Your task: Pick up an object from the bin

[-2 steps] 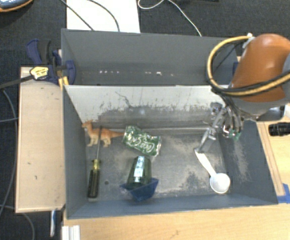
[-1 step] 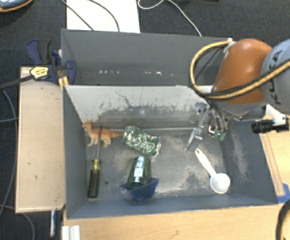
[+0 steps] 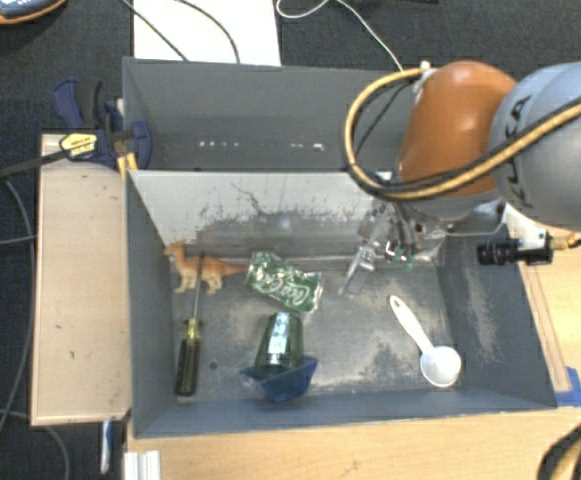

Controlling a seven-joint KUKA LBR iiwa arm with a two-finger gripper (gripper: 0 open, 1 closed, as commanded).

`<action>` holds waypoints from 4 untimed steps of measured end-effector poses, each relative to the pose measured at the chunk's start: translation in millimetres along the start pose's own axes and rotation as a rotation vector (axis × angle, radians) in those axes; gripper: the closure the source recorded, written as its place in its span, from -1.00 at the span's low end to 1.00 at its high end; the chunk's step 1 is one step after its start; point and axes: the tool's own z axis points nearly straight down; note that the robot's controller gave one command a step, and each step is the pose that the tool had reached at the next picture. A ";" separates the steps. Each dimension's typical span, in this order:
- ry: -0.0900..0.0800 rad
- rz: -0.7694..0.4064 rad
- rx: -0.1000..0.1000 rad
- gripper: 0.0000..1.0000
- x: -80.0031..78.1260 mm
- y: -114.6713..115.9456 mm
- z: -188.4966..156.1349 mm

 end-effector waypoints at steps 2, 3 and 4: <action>0.001 -0.077 0.001 -1.00 6.9 35.2 81.4; -0.019 0.127 -0.013 -1.00 30.7 63.8 118.5; -0.015 0.001 -0.010 -1.00 40.0 74.4 126.9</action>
Offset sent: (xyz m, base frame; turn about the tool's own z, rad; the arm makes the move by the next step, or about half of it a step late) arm 0.0083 0.0345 -0.0811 -0.0739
